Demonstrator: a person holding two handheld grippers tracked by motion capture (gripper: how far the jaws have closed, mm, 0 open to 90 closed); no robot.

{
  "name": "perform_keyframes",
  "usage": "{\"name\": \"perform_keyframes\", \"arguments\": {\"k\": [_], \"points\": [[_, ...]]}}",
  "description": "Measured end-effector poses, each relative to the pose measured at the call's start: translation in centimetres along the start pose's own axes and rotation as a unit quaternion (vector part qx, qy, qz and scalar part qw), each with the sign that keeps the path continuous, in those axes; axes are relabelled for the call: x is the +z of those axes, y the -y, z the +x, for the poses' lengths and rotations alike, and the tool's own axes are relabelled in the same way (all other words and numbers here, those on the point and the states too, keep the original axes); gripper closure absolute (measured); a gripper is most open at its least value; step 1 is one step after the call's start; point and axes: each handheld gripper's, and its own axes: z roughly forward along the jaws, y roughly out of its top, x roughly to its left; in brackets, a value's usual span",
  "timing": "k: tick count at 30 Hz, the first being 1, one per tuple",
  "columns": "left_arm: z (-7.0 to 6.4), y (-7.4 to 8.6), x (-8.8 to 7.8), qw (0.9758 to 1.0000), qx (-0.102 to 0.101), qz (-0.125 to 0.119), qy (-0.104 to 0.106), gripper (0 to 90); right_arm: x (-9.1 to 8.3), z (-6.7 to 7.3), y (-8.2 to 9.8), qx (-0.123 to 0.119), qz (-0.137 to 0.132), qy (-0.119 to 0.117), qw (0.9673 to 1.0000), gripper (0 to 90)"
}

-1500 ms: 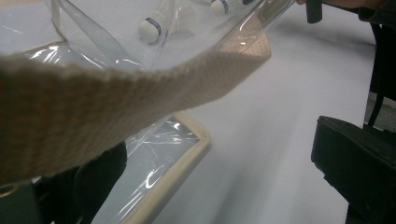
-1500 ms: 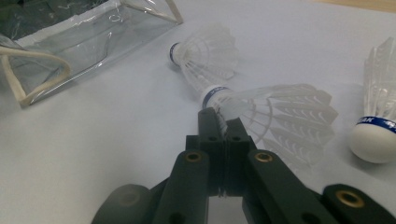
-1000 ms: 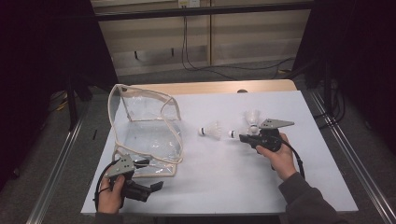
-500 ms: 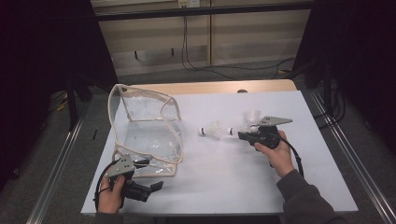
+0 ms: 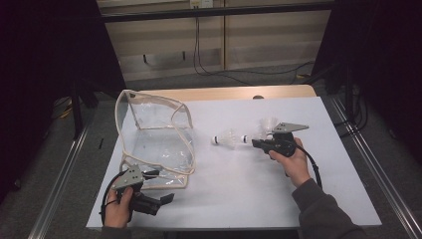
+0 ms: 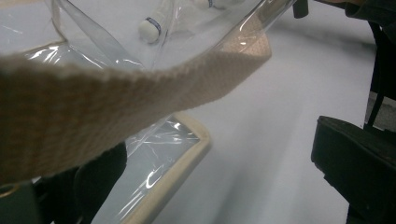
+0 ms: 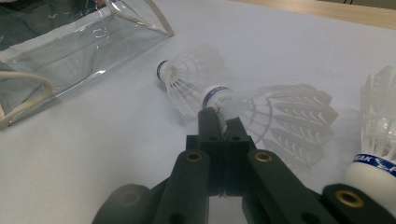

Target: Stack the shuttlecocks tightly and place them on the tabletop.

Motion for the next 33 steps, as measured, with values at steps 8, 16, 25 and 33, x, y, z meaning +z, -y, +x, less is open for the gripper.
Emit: {"name": "perform_keyframes", "arguments": {"k": [8,16,25,33], "points": [[0.0,0.0,0.0,1.0000,-0.001,-0.002,0.001,3.3,0.3,0.0,-0.3,-0.001,0.001,-0.001,1.0000,89.6],[0.0,0.0,0.0,1.0000,-0.002,-0.001,0.000,3.3,0.8,0.0,-0.3,-0.004,0.003,-0.002,1.0000,89.6],[0.0,0.0,0.0,1.0000,-0.002,-0.003,0.000,3.3,1.3,0.0,-0.7,-0.007,0.002,-0.005,1.0000,89.5],[0.0,0.0,0.0,1.0000,-0.002,-0.003,0.001,3.3,1.9,-0.1,-0.6,-0.005,0.004,-0.002,1.0000,89.5]]}}
